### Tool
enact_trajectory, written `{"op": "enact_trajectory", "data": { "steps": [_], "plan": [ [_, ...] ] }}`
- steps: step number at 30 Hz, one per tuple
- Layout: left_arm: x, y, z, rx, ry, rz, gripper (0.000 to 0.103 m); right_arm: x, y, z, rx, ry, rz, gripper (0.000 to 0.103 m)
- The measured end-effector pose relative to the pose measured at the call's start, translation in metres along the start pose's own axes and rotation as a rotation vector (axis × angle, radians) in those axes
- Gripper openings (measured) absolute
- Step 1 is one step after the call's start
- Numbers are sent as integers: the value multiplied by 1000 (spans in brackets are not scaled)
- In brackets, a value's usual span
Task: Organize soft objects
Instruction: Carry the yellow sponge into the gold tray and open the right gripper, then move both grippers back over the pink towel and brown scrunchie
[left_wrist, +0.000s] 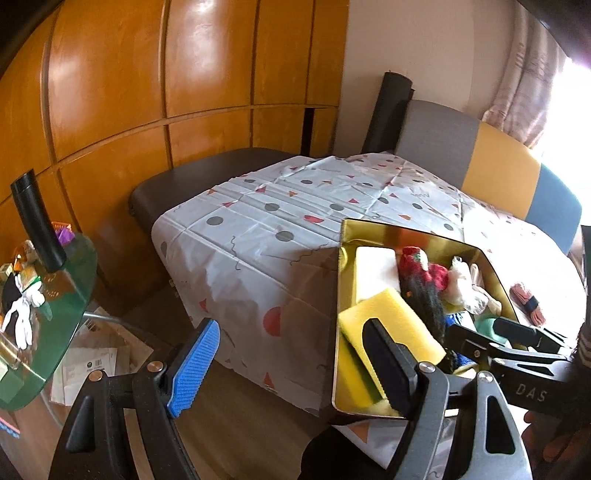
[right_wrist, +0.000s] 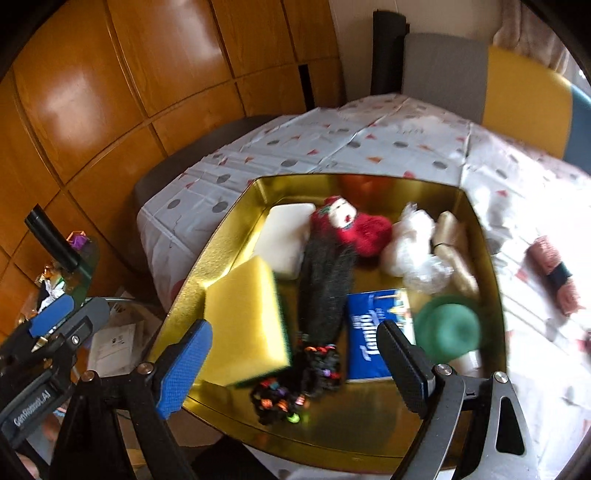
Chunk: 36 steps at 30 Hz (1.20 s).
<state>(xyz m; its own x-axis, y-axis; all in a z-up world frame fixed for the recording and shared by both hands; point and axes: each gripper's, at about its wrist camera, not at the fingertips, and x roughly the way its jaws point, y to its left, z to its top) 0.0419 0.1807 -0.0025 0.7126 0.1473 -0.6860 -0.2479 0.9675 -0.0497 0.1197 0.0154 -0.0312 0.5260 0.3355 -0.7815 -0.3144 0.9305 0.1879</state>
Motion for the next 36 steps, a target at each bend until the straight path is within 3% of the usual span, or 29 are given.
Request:
{"op": "enact_trajectory", "data": {
  "steps": [16, 36],
  "plan": [
    [-9, -43, -5, 126, -2, -41, 81, -57, -64, -15, 36, -99, -111, 91],
    [-16, -149, -5, 363, -13, -152, 81, -129, -276, -74, 308, -97, -485, 91]
  ]
}}
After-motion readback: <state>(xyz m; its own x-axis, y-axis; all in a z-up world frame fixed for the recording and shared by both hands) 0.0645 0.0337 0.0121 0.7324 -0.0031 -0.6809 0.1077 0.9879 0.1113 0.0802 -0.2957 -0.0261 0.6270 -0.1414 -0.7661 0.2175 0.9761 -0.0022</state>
